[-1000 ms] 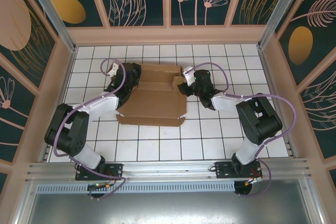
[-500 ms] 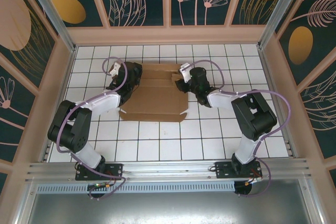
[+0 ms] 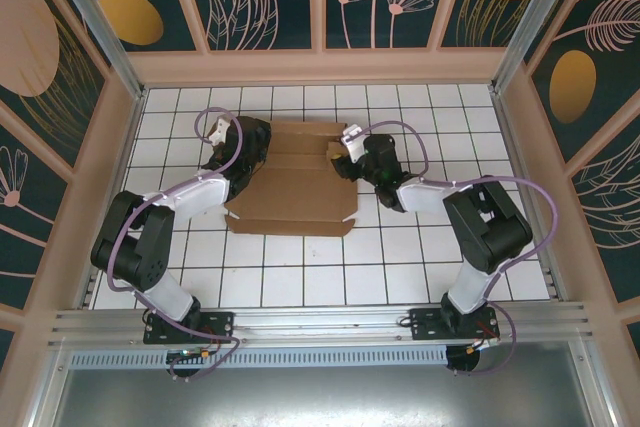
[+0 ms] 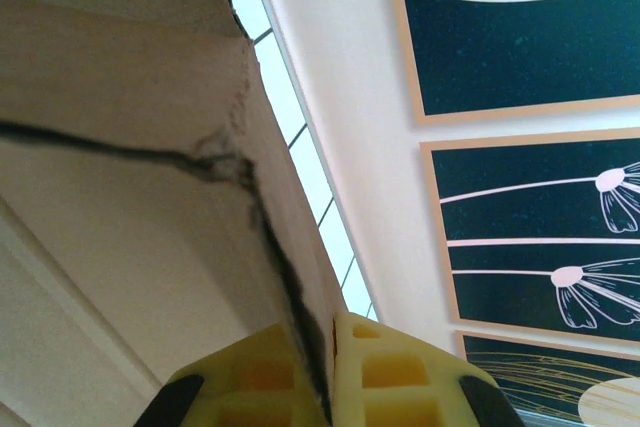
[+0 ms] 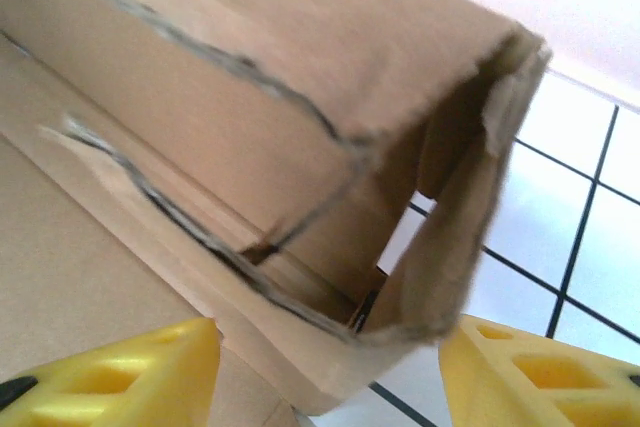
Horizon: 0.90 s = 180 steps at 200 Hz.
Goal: Fold the paper box
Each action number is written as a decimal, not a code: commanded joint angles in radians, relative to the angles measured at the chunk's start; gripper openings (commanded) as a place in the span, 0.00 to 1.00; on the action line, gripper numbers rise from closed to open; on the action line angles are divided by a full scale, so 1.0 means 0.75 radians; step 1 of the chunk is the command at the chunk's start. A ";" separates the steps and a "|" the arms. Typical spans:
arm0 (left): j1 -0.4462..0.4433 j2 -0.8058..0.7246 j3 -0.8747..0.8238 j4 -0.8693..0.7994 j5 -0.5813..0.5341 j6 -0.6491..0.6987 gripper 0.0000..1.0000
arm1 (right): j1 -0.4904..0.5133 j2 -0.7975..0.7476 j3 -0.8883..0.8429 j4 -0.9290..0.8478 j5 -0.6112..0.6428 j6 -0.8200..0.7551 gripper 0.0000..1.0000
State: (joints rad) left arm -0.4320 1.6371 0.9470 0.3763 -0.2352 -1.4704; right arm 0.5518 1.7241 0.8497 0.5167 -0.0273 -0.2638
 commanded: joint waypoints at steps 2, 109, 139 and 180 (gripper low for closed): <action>-0.011 0.008 0.026 -0.081 0.001 0.032 0.00 | 0.001 -0.057 -0.002 0.059 -0.135 -0.061 0.59; 0.001 0.059 0.148 -0.163 -0.001 0.093 0.00 | -0.206 -0.069 -0.005 0.001 -0.500 -0.149 0.66; 0.001 0.062 0.167 -0.166 0.000 0.095 0.00 | -0.192 0.022 0.078 -0.027 -0.487 -0.113 0.65; 0.001 0.064 0.162 -0.156 0.014 0.080 0.00 | -0.168 0.105 0.136 -0.014 -0.410 -0.049 0.65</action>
State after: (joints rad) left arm -0.4320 1.6703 1.0496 0.2836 -0.2317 -1.4403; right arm 0.4095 1.7695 0.9077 0.5083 -0.3637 -0.3412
